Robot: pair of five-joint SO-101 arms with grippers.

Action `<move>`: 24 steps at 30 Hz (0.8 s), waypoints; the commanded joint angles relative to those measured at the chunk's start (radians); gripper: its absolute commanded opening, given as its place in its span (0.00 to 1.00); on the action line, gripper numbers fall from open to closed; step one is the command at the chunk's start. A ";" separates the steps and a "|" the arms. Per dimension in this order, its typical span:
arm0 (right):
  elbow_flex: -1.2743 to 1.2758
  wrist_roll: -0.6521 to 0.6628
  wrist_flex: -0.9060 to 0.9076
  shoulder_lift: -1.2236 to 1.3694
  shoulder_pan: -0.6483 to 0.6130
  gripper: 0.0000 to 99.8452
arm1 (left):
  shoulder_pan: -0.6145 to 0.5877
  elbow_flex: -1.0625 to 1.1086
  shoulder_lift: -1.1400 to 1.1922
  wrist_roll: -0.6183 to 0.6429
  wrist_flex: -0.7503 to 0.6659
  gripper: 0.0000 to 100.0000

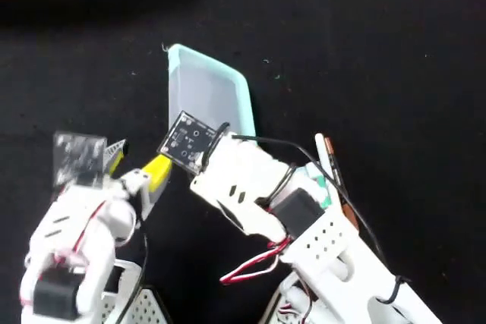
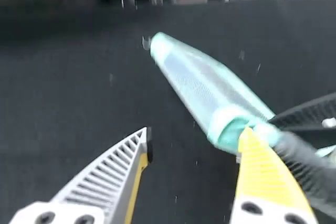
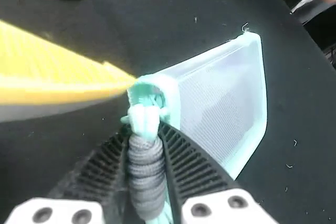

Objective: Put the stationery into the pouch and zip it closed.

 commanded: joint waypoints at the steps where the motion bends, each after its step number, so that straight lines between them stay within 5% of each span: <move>1: -0.007 0.018 -0.018 -0.004 -0.017 0.01 | 0.012 0.041 -0.052 -0.046 -0.003 0.29; 12: -0.015 0.020 0.097 -0.151 -0.017 0.01 | 0.005 0.113 0.104 -0.083 -0.132 0.29; 24: 0.079 0.021 0.069 -0.231 -0.026 0.01 | 0.013 0.028 0.173 -0.081 -0.091 0.29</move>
